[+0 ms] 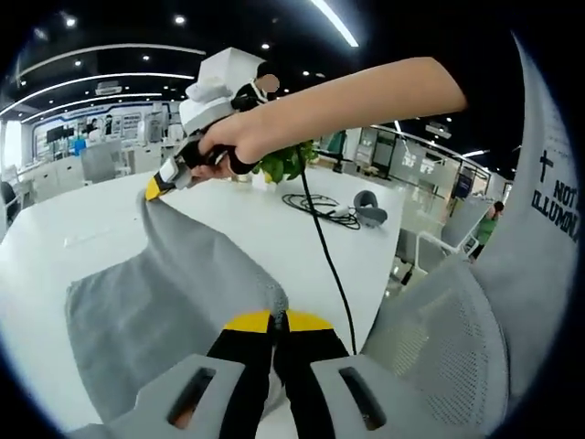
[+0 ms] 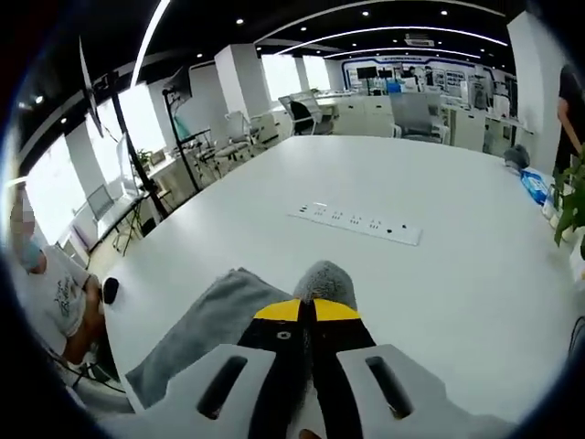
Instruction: Fold the towel on the table until its edges align and the towel forms a compact rectangular stack.
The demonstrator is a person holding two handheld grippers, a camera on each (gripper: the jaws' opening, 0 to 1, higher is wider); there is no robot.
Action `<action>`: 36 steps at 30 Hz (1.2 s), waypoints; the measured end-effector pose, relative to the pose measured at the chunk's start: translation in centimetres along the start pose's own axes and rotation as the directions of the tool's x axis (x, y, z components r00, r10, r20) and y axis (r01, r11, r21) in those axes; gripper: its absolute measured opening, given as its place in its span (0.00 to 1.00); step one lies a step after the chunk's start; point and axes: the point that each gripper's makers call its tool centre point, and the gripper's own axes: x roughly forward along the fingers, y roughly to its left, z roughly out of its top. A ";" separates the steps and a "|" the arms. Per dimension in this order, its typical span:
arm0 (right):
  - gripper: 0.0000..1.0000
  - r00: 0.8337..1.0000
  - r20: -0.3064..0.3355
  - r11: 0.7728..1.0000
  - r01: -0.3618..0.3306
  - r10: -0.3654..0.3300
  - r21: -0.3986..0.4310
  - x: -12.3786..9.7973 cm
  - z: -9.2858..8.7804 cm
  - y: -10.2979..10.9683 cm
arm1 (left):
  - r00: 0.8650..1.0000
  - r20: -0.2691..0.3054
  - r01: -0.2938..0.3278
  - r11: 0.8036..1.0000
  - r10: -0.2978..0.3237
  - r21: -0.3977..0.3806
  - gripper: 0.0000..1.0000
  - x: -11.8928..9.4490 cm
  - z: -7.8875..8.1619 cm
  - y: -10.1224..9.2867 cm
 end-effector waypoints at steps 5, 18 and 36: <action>0.00 1.000 0.001 1.000 -0.008 0.008 -0.024 0.4 0.4 1.6 | 0.999 0.022 -0.030 0.999 0.030 -0.011 0.04 -1.6 0.0 0.8; 0.00 1.000 -0.001 0.998 -0.009 0.009 -0.068 1.8 0.8 5.3 | 0.996 0.019 -0.083 0.996 0.084 -0.027 0.04 -4.3 -1.4 2.1; 0.00 0.999 -0.025 0.993 -0.038 0.035 -0.114 6.1 1.9 9.8 | 0.987 0.030 -0.152 0.983 0.156 -0.104 0.04 -8.3 -4.0 5.4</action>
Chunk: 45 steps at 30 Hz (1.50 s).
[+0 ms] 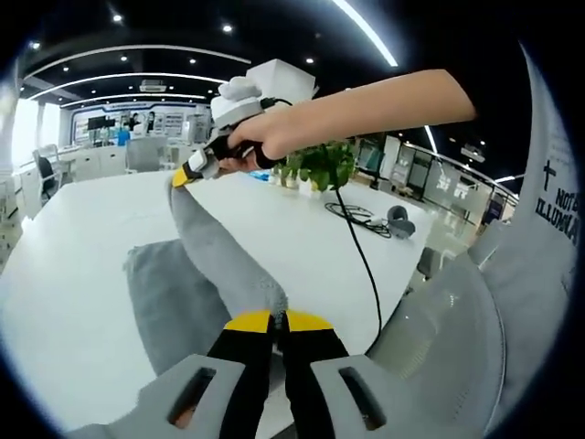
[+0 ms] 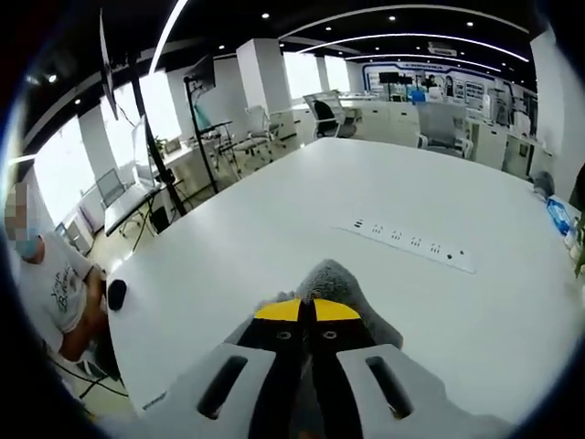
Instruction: Fold the towel on the table until its edges align and the towel forms a compact rectangular stack.
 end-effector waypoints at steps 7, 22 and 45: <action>0.00 1.000 -0.029 0.998 -0.012 0.010 -0.065 1.2 -0.3 2.5 | 0.999 -0.008 -0.040 0.999 0.040 -0.029 0.04 -0.9 -1.0 1.0; 0.00 0.996 -0.086 0.998 -0.021 0.016 -0.060 5.0 -1.8 4.2 | 0.992 -0.058 -0.121 0.979 0.113 -0.163 0.04 -2.2 -4.9 3.7; 0.01 0.986 -0.165 0.996 -0.027 0.013 -0.082 8.2 -4.7 4.5 | 0.985 -0.131 -0.151 0.940 0.115 -0.305 0.04 -2.6 -8.8 6.1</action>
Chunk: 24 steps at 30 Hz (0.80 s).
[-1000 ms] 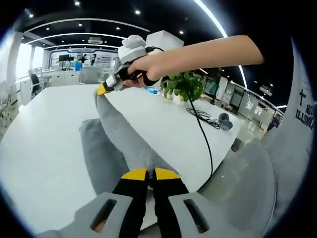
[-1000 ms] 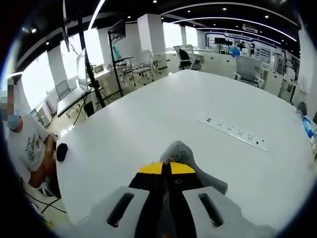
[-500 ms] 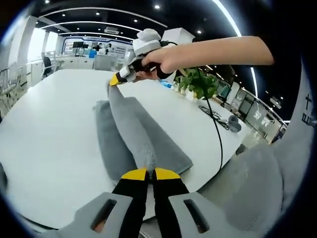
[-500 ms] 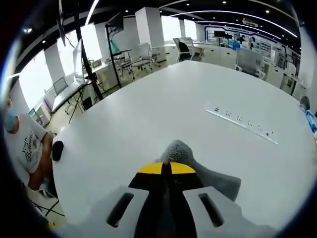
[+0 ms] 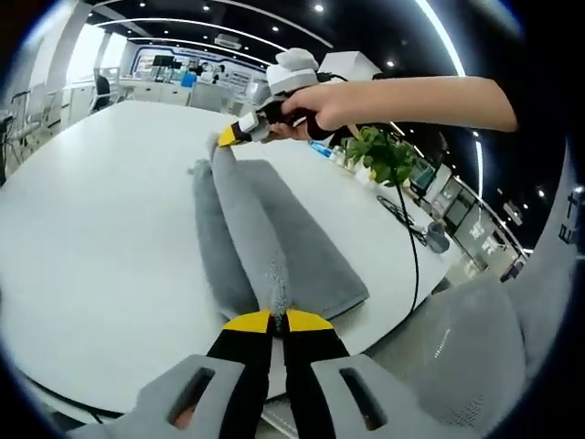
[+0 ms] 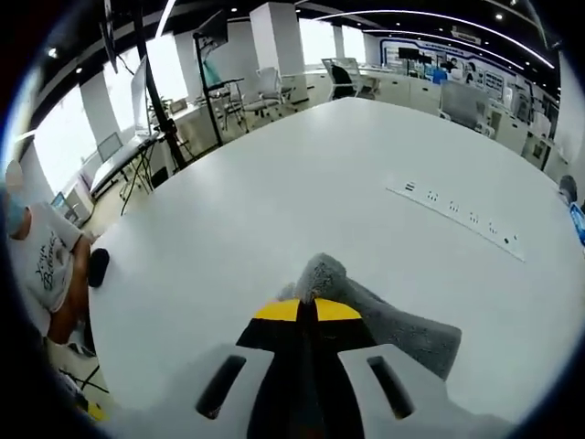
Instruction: Fold the towel on the table until its edges align and the towel forms a compact rectangular stack.
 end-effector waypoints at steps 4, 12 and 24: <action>0.01 1.000 0.002 1.000 -0.009 0.009 -0.001 -0.2 0.0 0.4 | 1.000 -0.022 -0.006 1.000 0.006 0.007 0.05 -0.1 -0.4 0.2; 0.04 1.000 0.012 1.000 -0.019 0.019 -0.003 -0.4 0.1 0.7 | 0.999 -0.014 -0.036 0.999 0.036 -0.013 0.13 -0.8 -0.3 0.9; 0.10 0.998 0.053 0.999 -0.026 0.029 -0.046 -1.4 0.7 0.4 | 0.998 0.006 -0.069 0.997 0.069 0.017 0.19 -0.9 1.3 2.2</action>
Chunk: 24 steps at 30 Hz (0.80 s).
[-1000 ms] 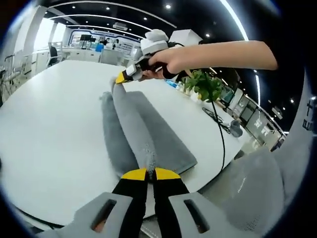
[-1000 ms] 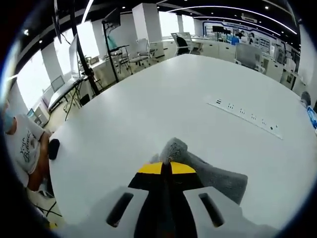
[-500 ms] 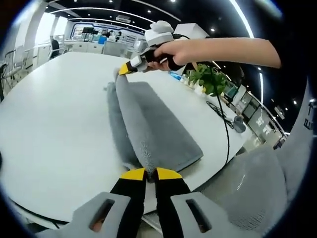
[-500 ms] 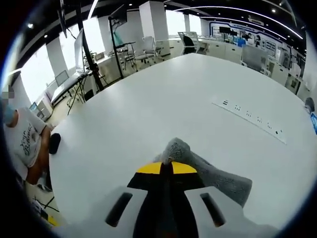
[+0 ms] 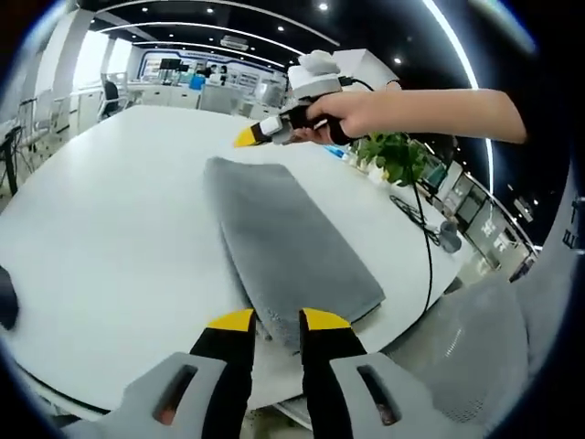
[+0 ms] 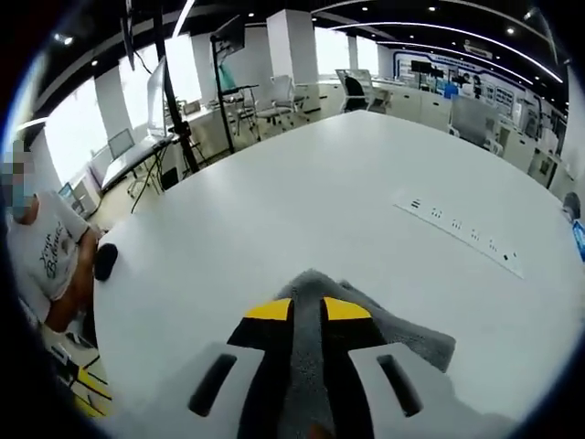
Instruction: Fold the towel on the table until its edges align and the towel forms a compact rectangular stack.
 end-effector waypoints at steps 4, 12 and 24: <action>0.11 1.000 0.009 1.000 0.009 -0.009 -0.001 -1.1 -0.2 -0.8 | 1.000 -0.004 0.000 1.000 0.000 0.028 0.21 0.5 1.0 0.6; 0.20 0.998 0.000 0.998 0.066 -0.066 -0.012 -3.0 -1.8 -3.1 | 1.000 -0.004 -0.005 0.997 0.005 0.083 0.29 1.8 2.6 1.4; 0.28 0.995 -0.043 0.989 0.093 -0.088 0.113 -5.6 -7.0 -5.3 | 0.999 -0.033 0.001 0.991 0.003 0.132 0.38 4.9 4.4 3.0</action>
